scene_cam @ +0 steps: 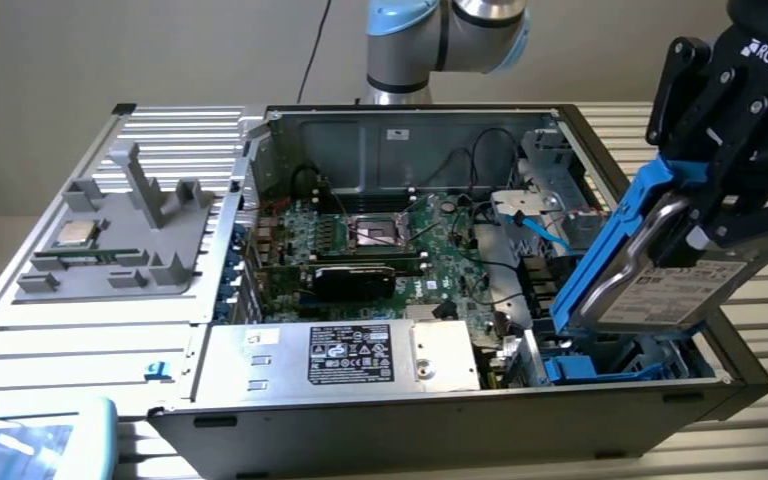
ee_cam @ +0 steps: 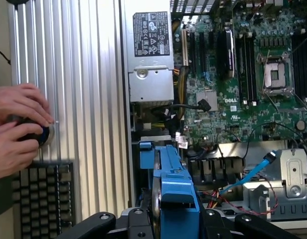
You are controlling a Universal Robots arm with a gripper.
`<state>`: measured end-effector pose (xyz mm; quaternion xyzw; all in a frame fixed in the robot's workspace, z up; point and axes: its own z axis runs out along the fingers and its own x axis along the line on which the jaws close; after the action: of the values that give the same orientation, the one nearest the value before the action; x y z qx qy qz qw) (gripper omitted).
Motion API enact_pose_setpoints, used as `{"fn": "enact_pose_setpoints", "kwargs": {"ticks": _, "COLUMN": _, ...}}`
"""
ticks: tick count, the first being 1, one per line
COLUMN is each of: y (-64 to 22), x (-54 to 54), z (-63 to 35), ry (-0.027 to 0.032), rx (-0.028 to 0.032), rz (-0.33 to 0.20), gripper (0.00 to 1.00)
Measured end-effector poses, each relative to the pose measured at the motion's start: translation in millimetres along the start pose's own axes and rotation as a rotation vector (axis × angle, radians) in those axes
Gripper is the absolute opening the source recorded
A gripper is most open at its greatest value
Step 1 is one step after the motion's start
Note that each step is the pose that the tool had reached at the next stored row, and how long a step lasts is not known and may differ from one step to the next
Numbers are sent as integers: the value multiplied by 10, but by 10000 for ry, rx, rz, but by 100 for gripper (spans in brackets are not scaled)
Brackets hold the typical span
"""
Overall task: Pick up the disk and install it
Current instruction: 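Insert the disk into the insertion slot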
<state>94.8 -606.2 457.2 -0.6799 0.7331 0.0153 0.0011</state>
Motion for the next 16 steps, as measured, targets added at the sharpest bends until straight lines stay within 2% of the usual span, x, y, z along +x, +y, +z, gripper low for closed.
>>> {"fn": "enact_pose_setpoints", "kwargs": {"ticks": 9, "y": 7, "x": 4, "z": 131, "ry": -1, "rx": 0, "rz": 0, "gripper": 37}}
{"fn": "enact_pose_setpoints", "kwargs": {"ticks": 16, "y": 13, "x": 5, "z": 169, "ry": 0, "rx": 0, "rz": 1, "gripper": 37}}
